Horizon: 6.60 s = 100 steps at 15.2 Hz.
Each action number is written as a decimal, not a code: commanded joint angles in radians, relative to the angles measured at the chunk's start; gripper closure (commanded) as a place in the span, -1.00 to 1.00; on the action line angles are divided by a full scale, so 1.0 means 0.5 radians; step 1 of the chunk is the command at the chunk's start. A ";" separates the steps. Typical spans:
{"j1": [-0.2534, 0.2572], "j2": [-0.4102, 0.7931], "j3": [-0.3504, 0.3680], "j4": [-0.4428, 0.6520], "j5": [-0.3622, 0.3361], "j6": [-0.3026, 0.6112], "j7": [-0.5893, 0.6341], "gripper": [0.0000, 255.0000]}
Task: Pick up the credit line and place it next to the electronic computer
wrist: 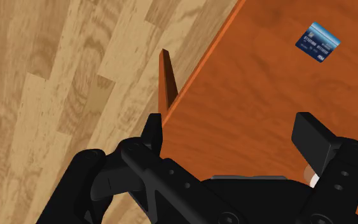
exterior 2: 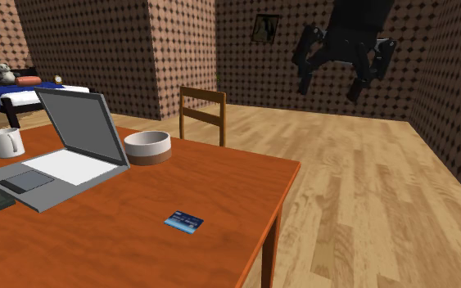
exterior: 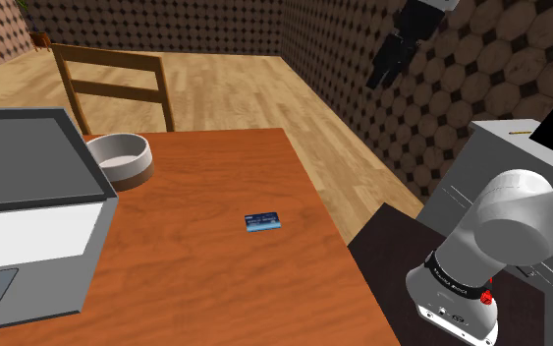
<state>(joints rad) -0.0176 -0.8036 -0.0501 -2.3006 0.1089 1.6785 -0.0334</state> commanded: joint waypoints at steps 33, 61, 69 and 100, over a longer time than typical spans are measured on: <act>1.804 1.123 -0.396 -0.775 1.408 2.520 -2.229 -1.00; 1.928 1.270 -0.467 -0.659 1.546 2.550 -2.316 1.00; 1.669 1.070 -0.289 -0.666 1.034 2.373 -1.855 1.00; 1.291 0.654 -0.042 -0.205 0.436 1.513 -1.238 1.00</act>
<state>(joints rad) 0.6300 -0.4732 -0.0721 -2.4127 0.3309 2.4487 -0.6572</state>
